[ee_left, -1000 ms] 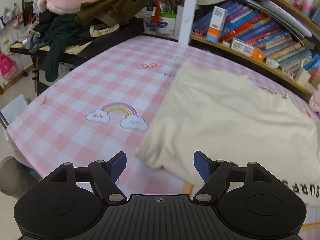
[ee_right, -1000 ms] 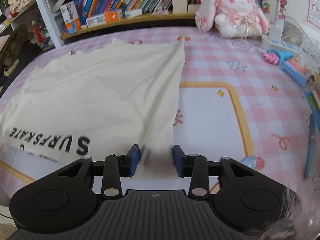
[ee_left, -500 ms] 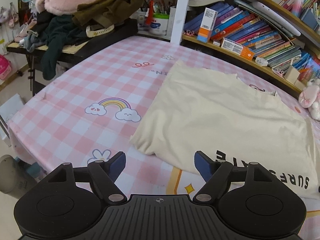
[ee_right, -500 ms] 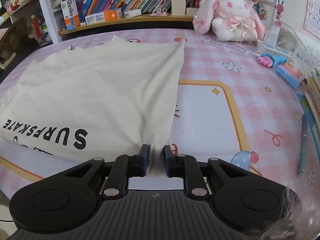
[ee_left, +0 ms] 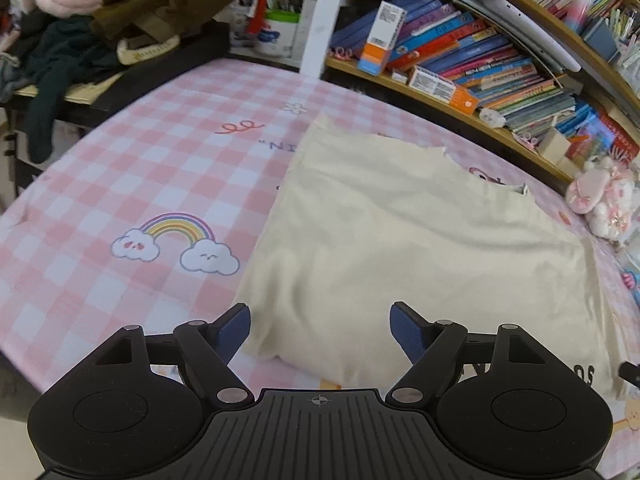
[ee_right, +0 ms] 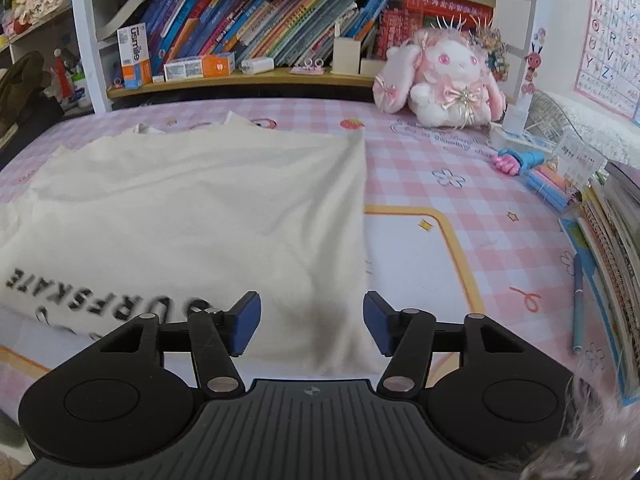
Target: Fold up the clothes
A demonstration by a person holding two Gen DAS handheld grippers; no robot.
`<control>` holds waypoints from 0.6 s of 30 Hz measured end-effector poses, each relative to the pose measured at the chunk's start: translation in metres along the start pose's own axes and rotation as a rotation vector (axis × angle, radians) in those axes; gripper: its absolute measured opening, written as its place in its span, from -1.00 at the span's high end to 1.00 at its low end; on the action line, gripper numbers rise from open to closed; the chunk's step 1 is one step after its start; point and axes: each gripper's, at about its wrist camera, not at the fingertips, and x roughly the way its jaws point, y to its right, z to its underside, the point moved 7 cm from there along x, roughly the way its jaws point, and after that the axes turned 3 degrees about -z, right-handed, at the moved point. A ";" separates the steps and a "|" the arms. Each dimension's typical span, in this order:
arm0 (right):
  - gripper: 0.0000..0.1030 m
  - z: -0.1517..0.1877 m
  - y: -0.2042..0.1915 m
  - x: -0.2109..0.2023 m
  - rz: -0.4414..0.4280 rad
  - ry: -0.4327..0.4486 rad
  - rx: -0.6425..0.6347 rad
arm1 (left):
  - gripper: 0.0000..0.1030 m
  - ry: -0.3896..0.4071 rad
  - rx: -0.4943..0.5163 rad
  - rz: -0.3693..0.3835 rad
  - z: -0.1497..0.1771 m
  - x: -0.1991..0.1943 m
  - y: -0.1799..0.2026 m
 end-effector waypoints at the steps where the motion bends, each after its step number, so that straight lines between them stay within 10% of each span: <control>1: -0.14 -0.002 -0.009 0.001 0.004 0.000 0.010 | -0.54 -0.012 0.000 0.011 -0.001 0.003 -0.002; 10: -0.34 -0.013 -0.103 0.008 -0.012 -0.011 -0.028 | -0.59 -0.059 0.162 0.105 -0.024 0.017 -0.018; 18: -0.34 -0.020 -0.187 0.014 -0.069 -0.027 -0.121 | -0.60 -0.133 0.110 0.191 -0.043 0.025 -0.051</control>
